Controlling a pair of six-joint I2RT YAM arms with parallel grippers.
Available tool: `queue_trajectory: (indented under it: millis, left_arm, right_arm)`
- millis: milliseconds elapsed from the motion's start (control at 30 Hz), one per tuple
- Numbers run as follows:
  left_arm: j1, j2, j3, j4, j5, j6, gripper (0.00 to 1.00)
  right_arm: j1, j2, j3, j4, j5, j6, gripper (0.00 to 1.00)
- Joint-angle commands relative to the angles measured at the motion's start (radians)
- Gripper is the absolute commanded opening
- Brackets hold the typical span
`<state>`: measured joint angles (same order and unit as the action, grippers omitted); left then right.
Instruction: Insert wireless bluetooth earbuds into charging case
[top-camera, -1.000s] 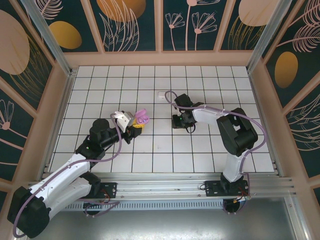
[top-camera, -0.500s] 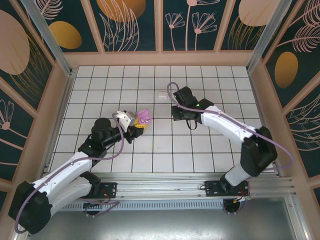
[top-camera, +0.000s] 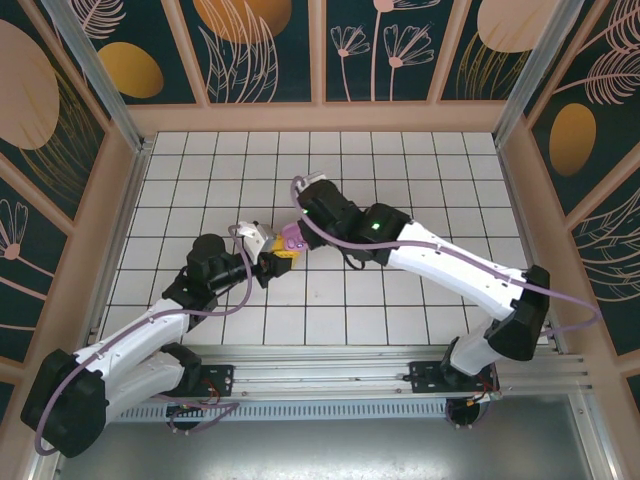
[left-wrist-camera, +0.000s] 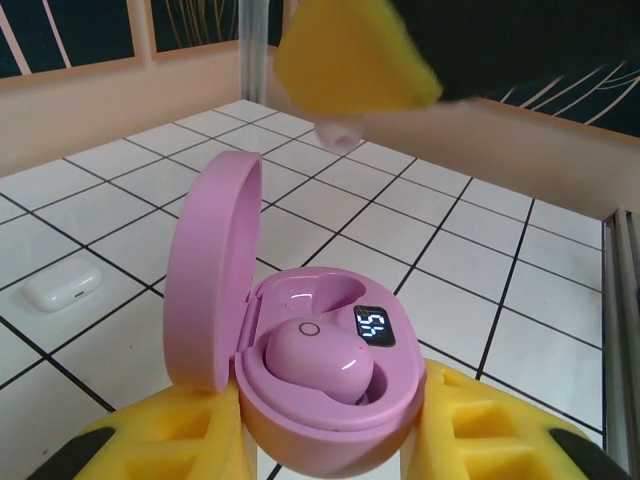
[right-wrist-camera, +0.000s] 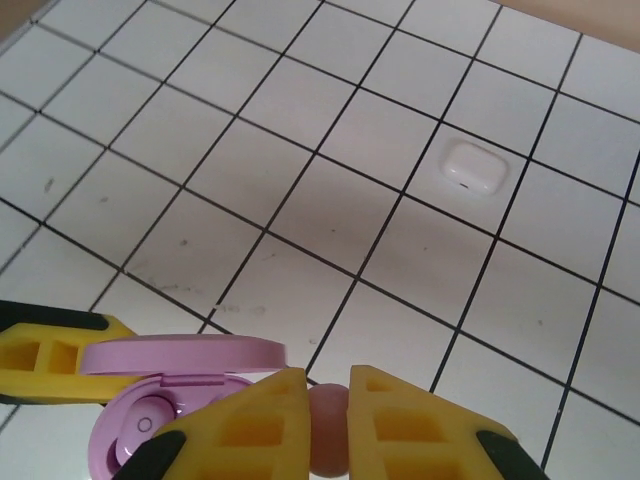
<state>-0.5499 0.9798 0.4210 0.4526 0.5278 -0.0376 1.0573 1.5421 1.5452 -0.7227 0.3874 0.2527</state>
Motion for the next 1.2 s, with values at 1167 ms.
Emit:
queue_trajectory:
  millis: [1167]
  left_arm:
    - [-0.002,-0.024,0.055,0.028,0.044,-0.100,0.23]
  right_arm:
    - [0.090,0.129,0.091,-0.174,0.076,-0.087,0.13]
